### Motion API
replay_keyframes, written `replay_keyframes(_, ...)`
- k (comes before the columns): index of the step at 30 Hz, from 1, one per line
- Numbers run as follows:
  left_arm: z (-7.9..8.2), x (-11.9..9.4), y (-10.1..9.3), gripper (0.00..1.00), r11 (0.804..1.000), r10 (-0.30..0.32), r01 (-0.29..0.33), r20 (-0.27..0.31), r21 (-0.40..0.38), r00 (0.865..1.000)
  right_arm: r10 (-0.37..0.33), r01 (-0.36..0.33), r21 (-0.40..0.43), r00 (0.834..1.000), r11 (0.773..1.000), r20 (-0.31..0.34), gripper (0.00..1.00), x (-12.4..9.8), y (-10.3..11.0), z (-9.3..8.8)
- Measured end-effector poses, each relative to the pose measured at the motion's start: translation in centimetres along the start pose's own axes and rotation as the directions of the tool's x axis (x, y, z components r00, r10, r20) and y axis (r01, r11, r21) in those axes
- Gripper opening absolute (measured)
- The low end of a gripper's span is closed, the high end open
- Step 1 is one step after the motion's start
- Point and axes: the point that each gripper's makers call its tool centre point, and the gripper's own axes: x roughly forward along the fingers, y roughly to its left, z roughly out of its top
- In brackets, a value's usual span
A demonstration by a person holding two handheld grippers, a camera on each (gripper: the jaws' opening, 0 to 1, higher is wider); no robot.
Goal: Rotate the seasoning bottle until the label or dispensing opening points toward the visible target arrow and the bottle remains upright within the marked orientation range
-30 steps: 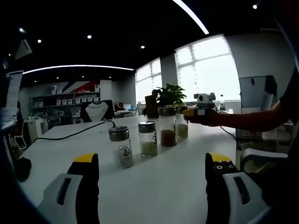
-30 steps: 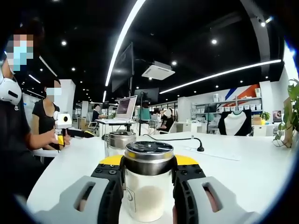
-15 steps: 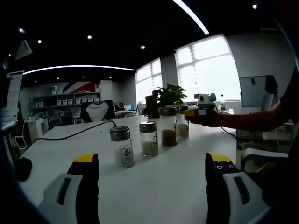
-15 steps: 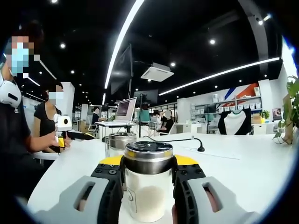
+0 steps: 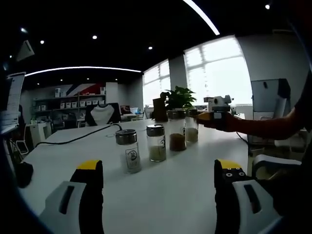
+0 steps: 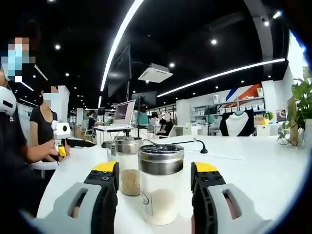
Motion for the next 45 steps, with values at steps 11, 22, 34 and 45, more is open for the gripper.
replay_keyframes(11,0.3,0.0,0.4,1.0,1.0,0.029,-0.029,0.011,0.007,1.0,-0.186,0.185,-0.044,0.982,0.982,-0.019,0.69,-1.0,1.5,0.5)
replay_keyframes(22,0.7,0.4,-0.4,1.0,0.999,0.046,-0.046,0.013,0.021,0.999,-0.28,0.276,-0.09,0.959,0.957,-0.044,0.77,-3.1,5.1,-1.0)
replay_keyframes(34,0.6,-0.5,-1.5,1.0,0.997,0.083,-0.083,0.017,0.003,0.996,-0.271,0.268,-0.06,0.961,0.962,-0.058,0.91,-4.5,8.0,-1.9)
replay_keyframes(45,0.7,-2.2,-3.5,1.0,0.996,0.086,-0.086,0.016,0.017,0.996,-0.274,0.27,-0.073,0.96,0.96,-0.055,0.99,-6.6,10.8,-1.8)
